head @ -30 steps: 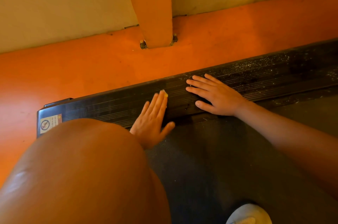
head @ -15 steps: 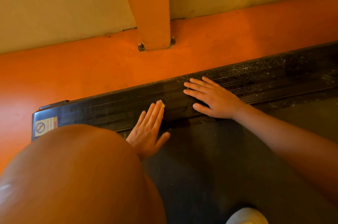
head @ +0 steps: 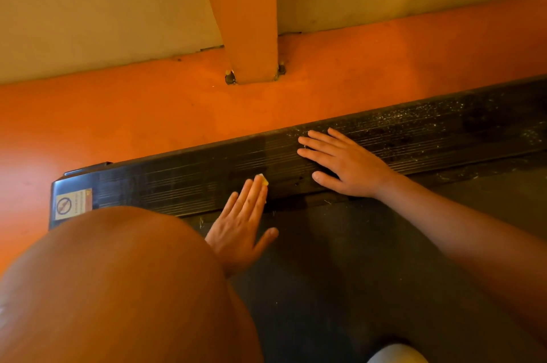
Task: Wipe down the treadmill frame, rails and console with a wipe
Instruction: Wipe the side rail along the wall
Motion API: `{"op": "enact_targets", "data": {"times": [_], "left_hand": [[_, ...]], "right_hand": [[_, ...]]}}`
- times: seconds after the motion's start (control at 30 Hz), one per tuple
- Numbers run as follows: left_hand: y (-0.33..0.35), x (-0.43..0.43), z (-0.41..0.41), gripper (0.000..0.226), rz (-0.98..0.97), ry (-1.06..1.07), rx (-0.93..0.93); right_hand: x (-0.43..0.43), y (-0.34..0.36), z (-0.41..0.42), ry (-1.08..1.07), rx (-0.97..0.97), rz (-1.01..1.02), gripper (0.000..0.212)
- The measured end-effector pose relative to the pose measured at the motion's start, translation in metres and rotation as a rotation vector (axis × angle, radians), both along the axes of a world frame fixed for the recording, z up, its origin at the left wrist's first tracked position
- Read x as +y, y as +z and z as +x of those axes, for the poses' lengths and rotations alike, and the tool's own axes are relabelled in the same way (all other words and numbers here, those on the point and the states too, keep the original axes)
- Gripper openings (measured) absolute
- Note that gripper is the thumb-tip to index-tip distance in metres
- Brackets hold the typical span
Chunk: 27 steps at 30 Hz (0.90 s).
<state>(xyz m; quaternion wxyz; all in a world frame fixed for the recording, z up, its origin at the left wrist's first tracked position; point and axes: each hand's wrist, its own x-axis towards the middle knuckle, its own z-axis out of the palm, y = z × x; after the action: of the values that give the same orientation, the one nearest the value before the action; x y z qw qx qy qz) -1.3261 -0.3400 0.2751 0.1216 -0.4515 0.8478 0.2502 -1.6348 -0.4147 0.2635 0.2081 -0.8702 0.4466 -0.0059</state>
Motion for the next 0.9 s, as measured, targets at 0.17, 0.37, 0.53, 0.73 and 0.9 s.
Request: {"op": "enact_targets", "data": {"times": [0.17,0.37,0.53,0.73,0.9], "left_hand": [[-0.011,-0.035,-0.011,0.081,-0.090,0.052,0.047],[-0.002,-0.048,-0.031,0.084,-0.031,0.110,0.044],[0.008,0.003,-0.015,0.087,0.079,0.040,-0.023],[-0.010,-0.079,-0.044,0.087,-0.089,0.164,0.087],[0.003,-0.032,-0.032,0.092,-0.018,0.120,0.044]], "right_hand": [[-0.001,-0.002,0.000,0.009,0.015,-0.006,0.060],[-0.001,-0.002,-0.001,0.004,0.031,-0.004,0.060],[-0.001,-0.005,-0.001,0.009,0.012,-0.014,0.060],[-0.001,-0.004,-0.001,0.007,0.018,-0.017,0.060],[0.000,-0.004,-0.001,0.011,0.015,-0.008,0.060]]}}
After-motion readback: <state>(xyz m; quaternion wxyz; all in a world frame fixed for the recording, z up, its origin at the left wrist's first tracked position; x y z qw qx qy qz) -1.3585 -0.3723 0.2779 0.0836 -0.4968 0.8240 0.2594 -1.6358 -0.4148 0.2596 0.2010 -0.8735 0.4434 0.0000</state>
